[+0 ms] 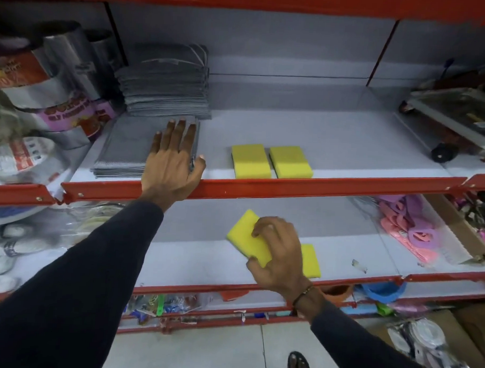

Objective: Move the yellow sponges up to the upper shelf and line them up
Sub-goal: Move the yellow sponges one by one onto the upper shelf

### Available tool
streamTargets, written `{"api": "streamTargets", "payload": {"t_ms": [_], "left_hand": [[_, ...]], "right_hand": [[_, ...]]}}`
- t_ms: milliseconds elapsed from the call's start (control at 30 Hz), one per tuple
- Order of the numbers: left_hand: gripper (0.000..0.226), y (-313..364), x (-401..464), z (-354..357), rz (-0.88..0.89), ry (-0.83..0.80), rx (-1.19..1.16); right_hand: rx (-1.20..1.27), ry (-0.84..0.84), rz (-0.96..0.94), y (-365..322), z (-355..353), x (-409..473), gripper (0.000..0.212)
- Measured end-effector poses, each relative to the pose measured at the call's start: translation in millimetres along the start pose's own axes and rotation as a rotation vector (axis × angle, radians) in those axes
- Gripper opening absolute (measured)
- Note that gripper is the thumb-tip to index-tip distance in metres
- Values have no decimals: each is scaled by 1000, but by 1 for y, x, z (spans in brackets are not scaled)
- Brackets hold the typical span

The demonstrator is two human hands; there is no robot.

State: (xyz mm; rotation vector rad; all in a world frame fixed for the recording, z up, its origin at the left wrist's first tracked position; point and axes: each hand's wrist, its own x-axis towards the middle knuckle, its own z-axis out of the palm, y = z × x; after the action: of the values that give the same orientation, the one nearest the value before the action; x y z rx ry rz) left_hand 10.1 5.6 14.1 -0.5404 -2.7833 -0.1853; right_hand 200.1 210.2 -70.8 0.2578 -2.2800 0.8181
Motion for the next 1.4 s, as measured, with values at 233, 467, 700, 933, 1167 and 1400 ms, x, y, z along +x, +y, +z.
{"api": "streamTargets", "payload": {"t_ms": [233, 467, 700, 933, 1167, 1400], "left_hand": [[81, 1, -3, -2, 12, 1, -8], [80, -2, -2, 3, 17, 13, -5], [77, -2, 0, 7, 24, 56, 6], [76, -7, 4, 13, 39, 48, 4], [76, -3, 1, 6, 47, 74, -52], [77, -1, -1, 4, 37, 71, -18]], "right_hand": [[-226, 396, 194, 46, -85, 115, 29], [-371, 251, 419, 94, -85, 120, 23], [-385, 398, 499, 116, -40, -11, 22], [-442, -591, 976, 161, 31, -101, 79], [-228, -213, 536, 102, -15, -64, 56], [-137, 316, 183, 71, -115, 26, 51]]}}
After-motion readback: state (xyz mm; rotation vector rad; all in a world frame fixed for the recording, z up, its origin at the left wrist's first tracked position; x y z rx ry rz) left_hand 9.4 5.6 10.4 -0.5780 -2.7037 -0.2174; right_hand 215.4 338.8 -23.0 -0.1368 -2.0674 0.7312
